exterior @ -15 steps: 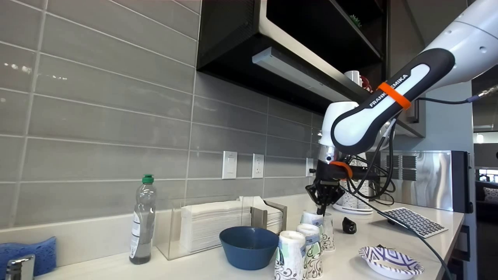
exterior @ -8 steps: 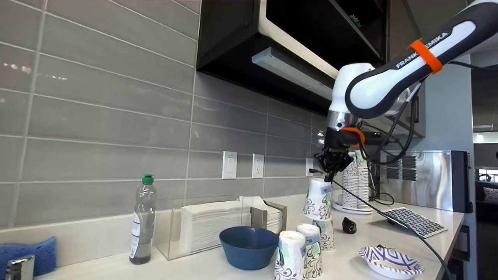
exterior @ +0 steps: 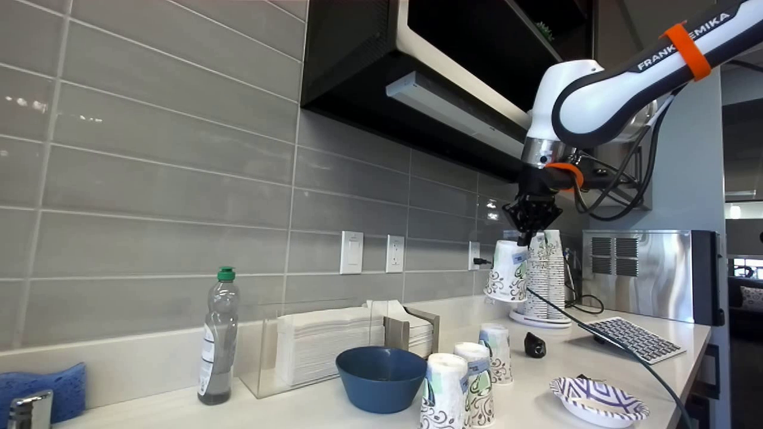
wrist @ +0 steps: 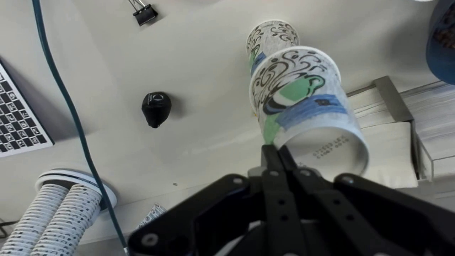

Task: Put the second right cup on the first right cup, then put the second left cup on the first left cup

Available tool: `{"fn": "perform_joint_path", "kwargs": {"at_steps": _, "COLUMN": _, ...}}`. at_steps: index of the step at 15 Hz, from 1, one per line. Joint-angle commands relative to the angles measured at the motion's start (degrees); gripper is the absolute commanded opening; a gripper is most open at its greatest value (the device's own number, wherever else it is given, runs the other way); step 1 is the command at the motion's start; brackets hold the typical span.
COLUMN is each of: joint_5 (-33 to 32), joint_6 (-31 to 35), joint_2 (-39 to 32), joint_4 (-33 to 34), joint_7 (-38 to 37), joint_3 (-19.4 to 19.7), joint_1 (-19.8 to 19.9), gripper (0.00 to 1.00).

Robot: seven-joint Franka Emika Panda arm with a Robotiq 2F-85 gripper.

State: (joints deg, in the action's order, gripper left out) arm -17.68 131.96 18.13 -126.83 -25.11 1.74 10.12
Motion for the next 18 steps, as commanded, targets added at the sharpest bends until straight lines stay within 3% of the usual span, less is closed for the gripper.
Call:
{"fn": "perform_joint_path", "kwargs": {"at_steps": 1, "joint_5": -0.6, "joint_6": 0.4, "joint_2": -4.4, "joint_4": 3.5, "joint_7": 3.5, "joint_3": 0.3, "joint_1": 0.6, "gripper": 0.01}}
{"fn": "perform_joint_path", "kwargs": {"at_steps": 18, "joint_5": 0.8, "joint_6": 4.6, "joint_2": -18.0, "joint_4": 9.7, "joint_7": 12.2, "joint_3": 3.7, "joint_1": -0.6, "gripper": 0.01}}
